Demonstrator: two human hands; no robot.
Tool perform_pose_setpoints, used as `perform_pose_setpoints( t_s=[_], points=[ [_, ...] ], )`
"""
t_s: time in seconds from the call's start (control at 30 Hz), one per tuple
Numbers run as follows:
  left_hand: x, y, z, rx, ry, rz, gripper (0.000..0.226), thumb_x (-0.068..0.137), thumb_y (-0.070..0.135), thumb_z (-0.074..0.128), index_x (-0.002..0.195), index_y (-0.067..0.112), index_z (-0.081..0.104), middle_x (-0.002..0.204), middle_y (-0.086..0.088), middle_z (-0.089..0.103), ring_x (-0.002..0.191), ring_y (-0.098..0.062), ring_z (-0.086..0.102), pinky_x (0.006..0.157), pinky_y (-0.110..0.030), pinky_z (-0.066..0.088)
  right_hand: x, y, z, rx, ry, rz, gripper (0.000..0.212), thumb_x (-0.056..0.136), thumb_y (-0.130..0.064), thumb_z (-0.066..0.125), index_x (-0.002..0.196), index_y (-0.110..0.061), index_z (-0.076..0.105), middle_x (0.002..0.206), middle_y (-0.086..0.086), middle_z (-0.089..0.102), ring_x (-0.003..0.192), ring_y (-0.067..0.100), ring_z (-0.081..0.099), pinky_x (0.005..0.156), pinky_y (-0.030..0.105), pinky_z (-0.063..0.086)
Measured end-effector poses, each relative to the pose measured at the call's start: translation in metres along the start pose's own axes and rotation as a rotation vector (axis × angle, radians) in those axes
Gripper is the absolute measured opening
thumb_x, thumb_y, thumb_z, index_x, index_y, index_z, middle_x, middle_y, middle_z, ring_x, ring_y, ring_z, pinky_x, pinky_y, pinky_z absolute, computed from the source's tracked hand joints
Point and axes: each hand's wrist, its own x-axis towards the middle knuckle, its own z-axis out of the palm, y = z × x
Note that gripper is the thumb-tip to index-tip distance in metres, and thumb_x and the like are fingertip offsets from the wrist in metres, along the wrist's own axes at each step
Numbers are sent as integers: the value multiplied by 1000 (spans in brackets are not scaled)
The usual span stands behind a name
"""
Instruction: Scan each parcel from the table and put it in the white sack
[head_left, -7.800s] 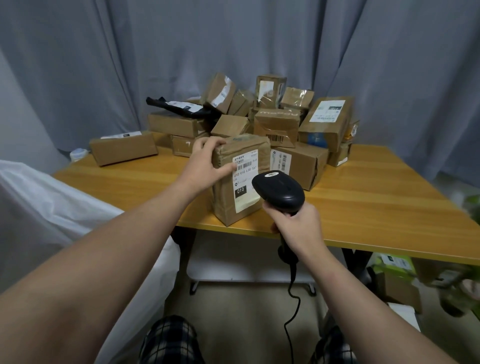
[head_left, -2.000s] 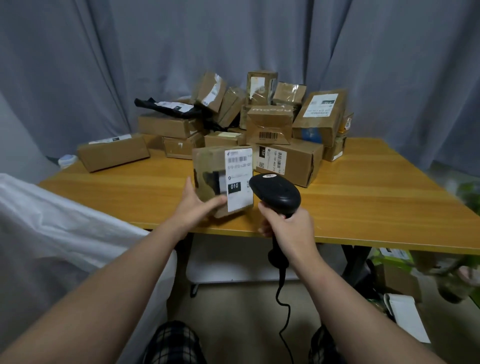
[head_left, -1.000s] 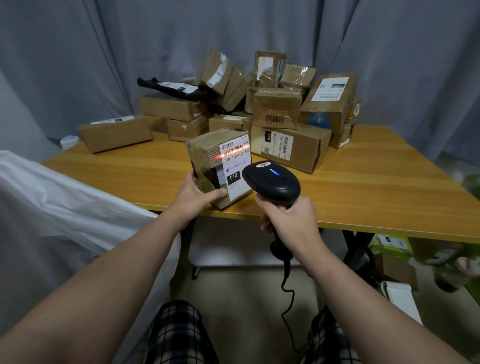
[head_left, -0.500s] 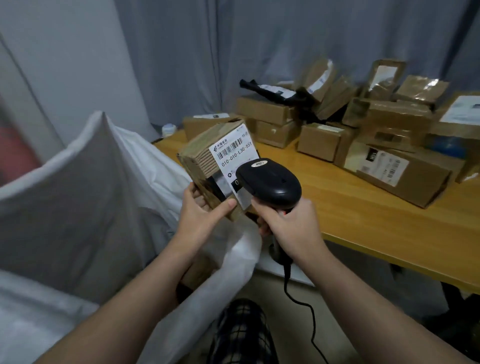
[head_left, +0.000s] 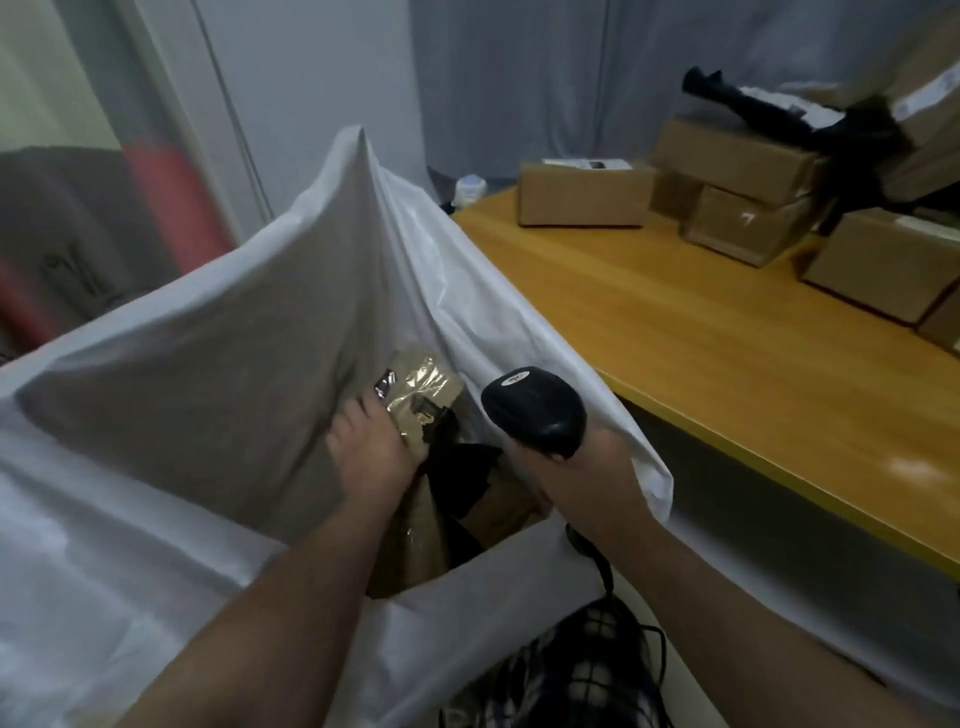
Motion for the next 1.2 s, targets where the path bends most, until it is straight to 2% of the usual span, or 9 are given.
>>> perform_pose_setpoints(
  t_s=[0.17, 0.3, 0.43, 0.53, 0.67, 0.8, 0.97, 1.07, 1.2],
  points=[
    [20, 28, 13, 23, -103, 158, 91, 80, 48, 69, 147, 7, 23, 144, -15, 32, 130, -31, 34, 105, -39, 28, 12, 11, -8, 5, 34, 64, 36, 77, -32, 76, 56, -17, 51, 49, -1, 58, 50, 16, 58, 53, 38, 47],
    [-6, 58, -13, -231, 23, 347, 61, 85, 31, 68, 137, 11, 44, 133, -13, 43, 121, -31, 41, 103, -42, 31, 14, 17, -35, 91, 92, 119, 18, 77, -27, 76, 73, -14, 64, 65, 8, 67, 66, 30, 67, 68, 48, 56],
    [-39, 103, -42, -347, 55, 550, 50, 85, 25, 67, 130, 14, 50, 127, -7, 47, 118, -23, 41, 100, -38, 33, 5, 12, -82, 150, 177, 143, 21, 81, -18, 75, 77, 0, 65, 69, 22, 66, 56, 25, 65, 61, 45, 55],
    [-58, 152, -54, -389, 6, 676, 50, 86, 26, 65, 132, 15, 48, 127, -4, 45, 119, -20, 39, 100, -34, 32, -6, 14, -128, 173, 252, 134, 16, 82, -21, 74, 77, -8, 66, 60, 14, 65, 55, 25, 65, 60, 42, 54],
    [-89, 229, -62, -446, -98, 851, 50, 90, 30, 62, 135, 17, 45, 128, -2, 44, 119, -20, 40, 100, -32, 33, -27, 25, -208, 204, 427, 148, 20, 82, -21, 74, 77, -3, 66, 54, 12, 60, 48, 24, 61, 54, 35, 49],
    [-123, 316, -64, -435, -144, 1063, 51, 92, 34, 58, 138, 19, 42, 130, -1, 41, 122, -19, 38, 102, -30, 32, -51, 35, -289, 171, 625, 119, 23, 81, -23, 74, 65, -10, 62, 54, 9, 60, 51, 28, 61, 58, 44, 52],
    [-146, 421, -65, -308, -34, 1251, 67, 89, 41, 59, 144, 16, 31, 137, -7, 35, 126, -25, 36, 104, -35, 33, -68, 46, -353, 17, 731, 55, 18, 77, -28, 77, 73, -17, 64, 54, -11, 60, 62, 16, 63, 63, 36, 53],
    [-145, 473, -65, -43, 182, 1308, 87, 89, 41, 59, 153, 15, 6, 155, -15, 17, 141, -31, 20, 114, -40, 21, -65, 50, -372, 18, 772, 92, 24, 77, -31, 76, 63, -22, 59, 49, -9, 59, 60, 19, 64, 60, 36, 52],
    [-140, 514, -55, 236, 371, 1373, 95, 92, 30, 55, 150, 13, -17, 160, -14, -2, 147, -33, 2, 119, -48, 5, -62, 54, -382, 99, 803, 132, 18, 78, -28, 75, 72, -15, 64, 48, -6, 60, 50, 19, 62, 52, 32, 48]
  ],
)
